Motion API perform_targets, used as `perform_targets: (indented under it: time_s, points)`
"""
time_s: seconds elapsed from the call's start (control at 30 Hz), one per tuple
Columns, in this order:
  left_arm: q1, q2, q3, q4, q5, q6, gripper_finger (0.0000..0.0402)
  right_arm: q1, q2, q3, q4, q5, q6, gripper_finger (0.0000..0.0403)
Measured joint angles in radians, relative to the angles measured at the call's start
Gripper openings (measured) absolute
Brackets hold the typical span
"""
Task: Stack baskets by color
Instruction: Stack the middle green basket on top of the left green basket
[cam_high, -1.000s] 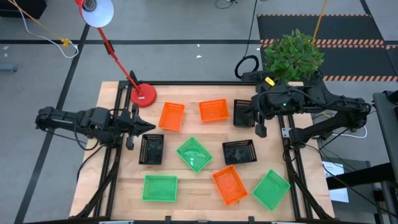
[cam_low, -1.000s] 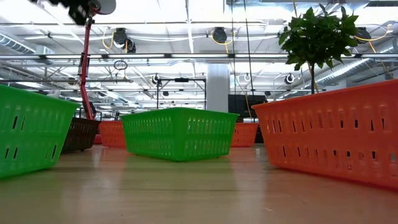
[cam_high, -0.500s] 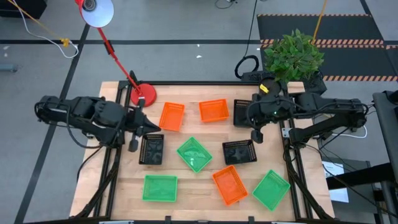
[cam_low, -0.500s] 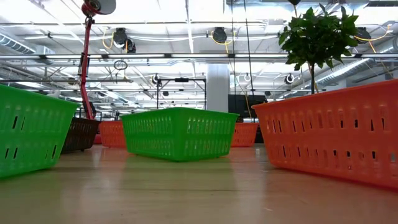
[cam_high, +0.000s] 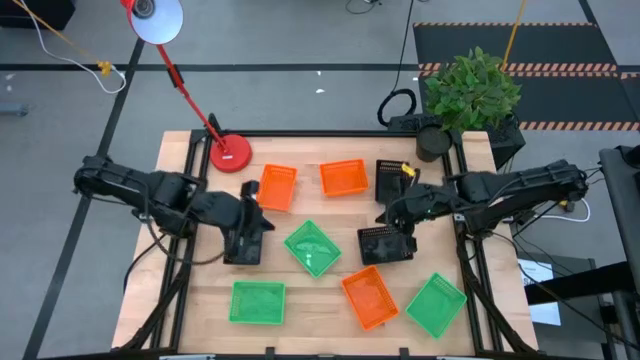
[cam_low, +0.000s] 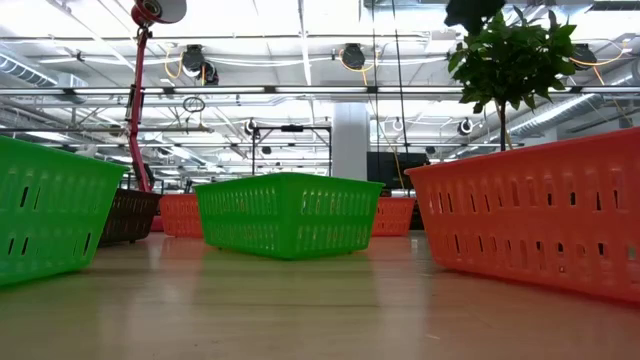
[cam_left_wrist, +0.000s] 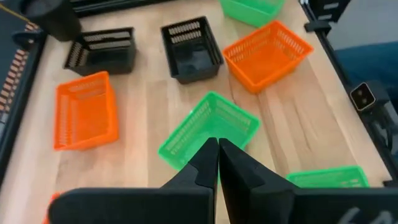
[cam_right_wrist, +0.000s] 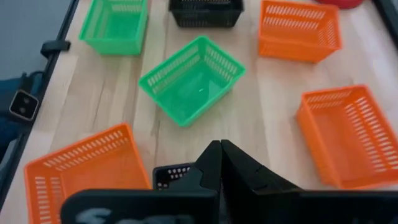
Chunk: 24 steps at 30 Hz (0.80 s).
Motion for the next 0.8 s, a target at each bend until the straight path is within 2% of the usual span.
perform_targets:
  time_s: [0.13, 0.27, 0.47, 0.6, 0.8]
  points:
    - [-0.008, 0.100, 0.000, 0.006, 0.051, 0.005, 0.0042, 0.017, 0.000, -0.062, 0.040, 0.000, 0.033, 0.0000]
    - [-0.008, 0.220, 0.000, 0.004, 0.110, 0.006, 0.0099, 0.023, 0.000, -0.102, 0.083, -0.002, 0.034, 0.0000]
    - [-0.008, 0.392, 0.000, 0.006, 0.111, 0.023, 0.0170, 0.022, 0.000, -0.120, 0.117, 0.000, 0.034, 0.0000]
    - [-0.008, 0.481, 0.000, 0.009, 0.101, 0.088, 0.0181, 0.022, 0.000, -0.120, 0.116, 0.000, 0.033, 0.0000]
    - [-0.008, 0.562, 0.000, 0.022, 0.070, 0.181, 0.0163, 0.044, 0.000, -0.120, 0.111, 0.000, 0.022, 0.0000]
